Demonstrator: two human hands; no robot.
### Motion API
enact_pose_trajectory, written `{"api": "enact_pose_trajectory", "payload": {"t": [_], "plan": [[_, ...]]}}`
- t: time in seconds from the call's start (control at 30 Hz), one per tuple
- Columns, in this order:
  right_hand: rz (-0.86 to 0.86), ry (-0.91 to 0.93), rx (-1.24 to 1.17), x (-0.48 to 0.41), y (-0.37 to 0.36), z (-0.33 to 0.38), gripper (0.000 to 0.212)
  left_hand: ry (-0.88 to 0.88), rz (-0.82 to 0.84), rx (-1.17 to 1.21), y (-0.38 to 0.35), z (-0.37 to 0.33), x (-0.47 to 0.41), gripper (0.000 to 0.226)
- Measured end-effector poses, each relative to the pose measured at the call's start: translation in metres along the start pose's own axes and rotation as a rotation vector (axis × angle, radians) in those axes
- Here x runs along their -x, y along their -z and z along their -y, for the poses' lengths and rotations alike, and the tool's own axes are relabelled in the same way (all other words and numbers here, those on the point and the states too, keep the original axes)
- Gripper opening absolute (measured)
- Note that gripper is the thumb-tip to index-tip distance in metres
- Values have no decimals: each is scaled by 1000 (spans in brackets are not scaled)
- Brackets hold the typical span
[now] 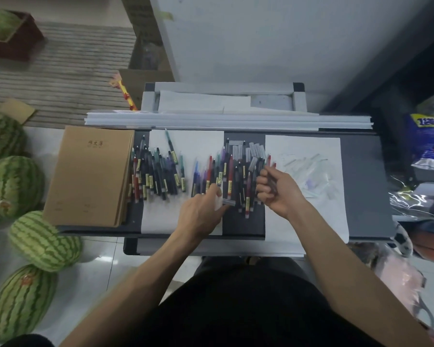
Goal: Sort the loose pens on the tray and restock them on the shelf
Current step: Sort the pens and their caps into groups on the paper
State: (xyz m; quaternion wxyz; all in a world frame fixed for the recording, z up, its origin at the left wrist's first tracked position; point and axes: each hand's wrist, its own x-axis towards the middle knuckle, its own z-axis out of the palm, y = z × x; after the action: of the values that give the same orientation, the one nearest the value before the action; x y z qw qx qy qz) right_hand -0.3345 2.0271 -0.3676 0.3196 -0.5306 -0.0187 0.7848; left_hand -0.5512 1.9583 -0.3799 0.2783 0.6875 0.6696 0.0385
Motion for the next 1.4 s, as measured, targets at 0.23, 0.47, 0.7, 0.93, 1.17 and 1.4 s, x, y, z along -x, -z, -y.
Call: {"api": "enact_pose_trajectory", "payload": {"t": [0.23, 0.47, 0.7, 0.93, 1.17, 1.4], "plan": [[-169, 238, 218, 5, 20, 9, 24, -110, -3, -59, 2, -5, -7, 34], [-391, 447, 474, 5, 22, 17, 30, 284, 56, 995, 8, -3, -14, 32], [-551, 619, 1300, -19, -4, 32, 29, 194, 130, 1630, 19, -3, -27, 26], [-633, 547, 1642, -37, -42, 46, 35, 136, 21, 1491, 35, -15, -43, 38], [-587, 541, 1771, -43, -46, 43, 30, 266, -1, 940, 42, -19, -67, 36], [-488, 500, 1147, -32, -40, 60, 34, 166, -94, 167, 56, -27, -119, 41]]}}
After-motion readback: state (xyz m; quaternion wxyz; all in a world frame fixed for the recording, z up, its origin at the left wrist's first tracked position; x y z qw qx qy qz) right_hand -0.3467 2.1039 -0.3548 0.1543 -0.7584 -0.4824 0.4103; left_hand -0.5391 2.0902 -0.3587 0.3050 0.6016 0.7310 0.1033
